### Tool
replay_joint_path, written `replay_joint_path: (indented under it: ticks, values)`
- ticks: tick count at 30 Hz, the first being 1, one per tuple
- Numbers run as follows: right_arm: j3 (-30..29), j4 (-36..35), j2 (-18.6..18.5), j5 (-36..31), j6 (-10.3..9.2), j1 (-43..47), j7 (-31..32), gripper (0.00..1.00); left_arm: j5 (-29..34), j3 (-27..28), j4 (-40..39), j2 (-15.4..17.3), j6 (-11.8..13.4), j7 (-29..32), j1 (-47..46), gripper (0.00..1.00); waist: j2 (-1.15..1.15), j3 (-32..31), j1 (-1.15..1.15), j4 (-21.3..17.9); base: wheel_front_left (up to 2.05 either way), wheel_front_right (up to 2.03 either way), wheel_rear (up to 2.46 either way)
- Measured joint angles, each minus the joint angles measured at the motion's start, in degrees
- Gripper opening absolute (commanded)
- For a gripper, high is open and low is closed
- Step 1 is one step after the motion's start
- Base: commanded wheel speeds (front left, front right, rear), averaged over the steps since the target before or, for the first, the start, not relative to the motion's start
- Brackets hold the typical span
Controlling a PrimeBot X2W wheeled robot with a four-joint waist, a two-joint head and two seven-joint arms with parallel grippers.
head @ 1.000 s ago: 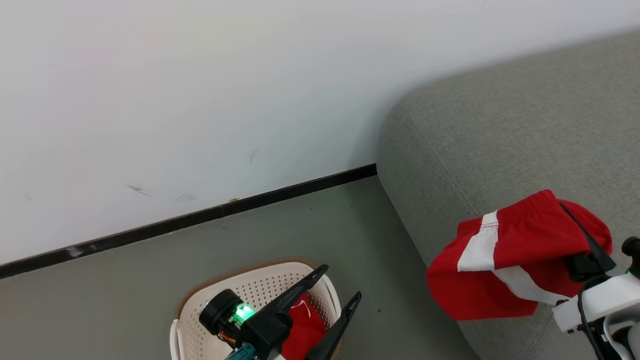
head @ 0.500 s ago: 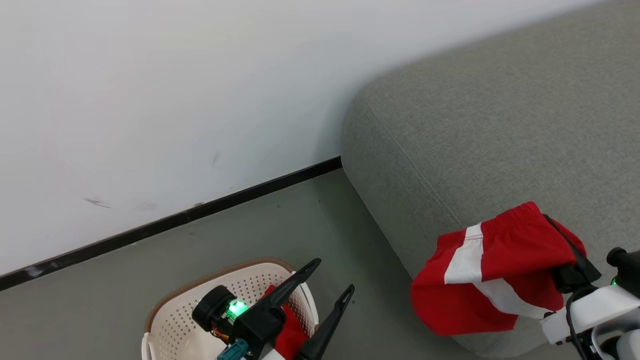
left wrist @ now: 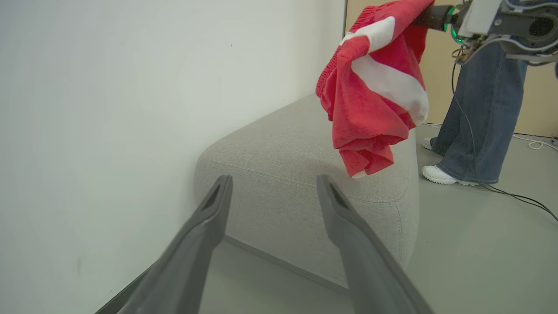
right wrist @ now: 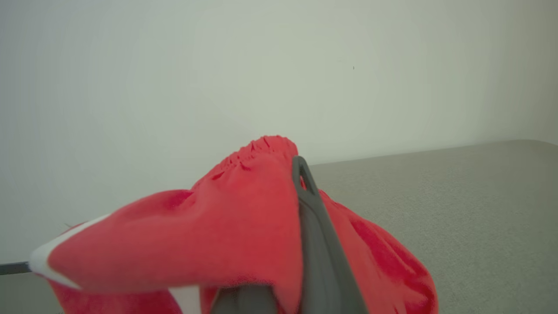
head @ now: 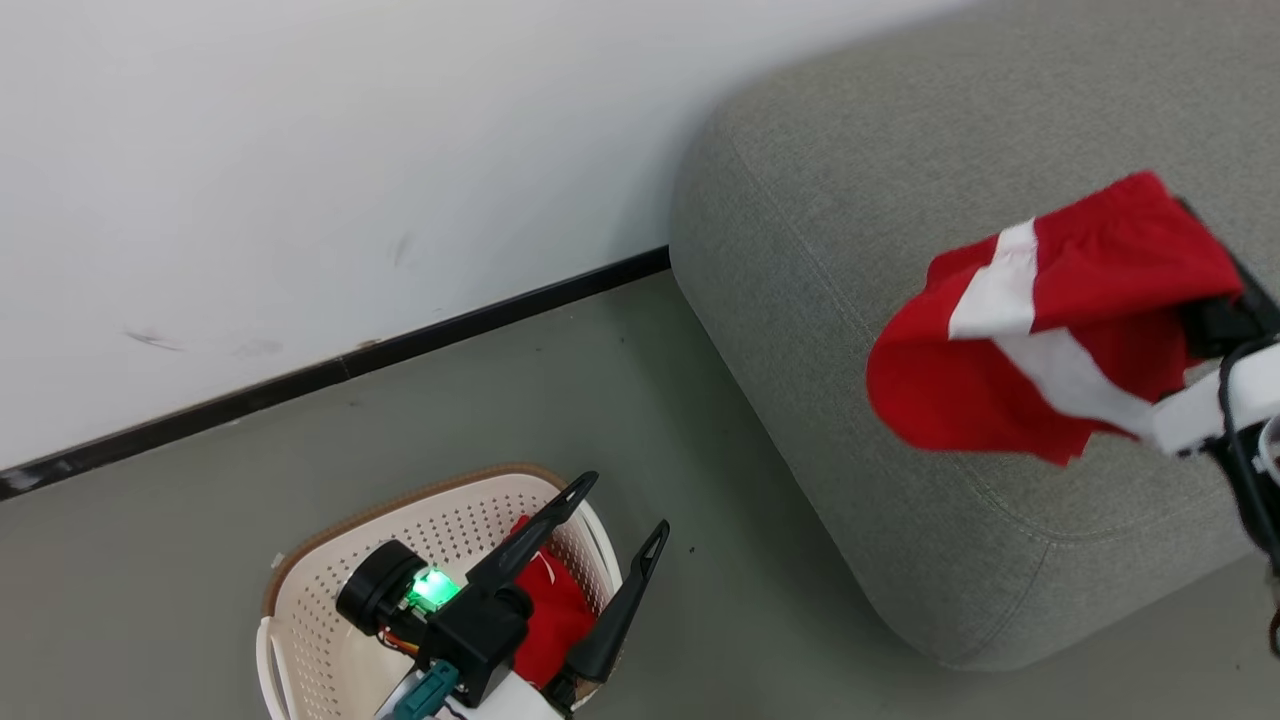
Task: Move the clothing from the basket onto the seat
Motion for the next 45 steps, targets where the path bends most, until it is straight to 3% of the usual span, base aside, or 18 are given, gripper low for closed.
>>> replay_joint_path:
  ticks: [12,25,33,45]
  values:
    - [-6.02,7.56,-6.95,-1.13,0.00,-17.34,2.68,0.00,3.15,-0.22,-3.60,2.14,0.78,1.93,-2.15,1.00,0.00,5.74,0.00,2.15,0.00,0.00,0.00]
    - [-14.97,15.45,-15.62,-1.74,0.00,-23.97,1.40,0.00,5.32,-0.44,-7.64,4.01,0.97,4.24,-5.36,1.00,0.00,11.28,0.00,5.36,0.00,0.00,0.00]
    - [-15.24,20.02,-17.66,-2.14,0.00,-23.87,-0.23,0.00,6.27,-0.54,-10.13,4.44,0.67,5.21,-6.64,1.00,0.00,14.42,0.00,7.10,0.00,0.00,0.00]
    - [-16.44,28.07,-17.08,-5.11,0.00,-22.76,-3.61,0.00,7.05,-1.49,-12.25,4.37,-0.01,5.94,-8.59,1.00,0.00,19.19,0.00,9.45,0.00,0.00,0.00]
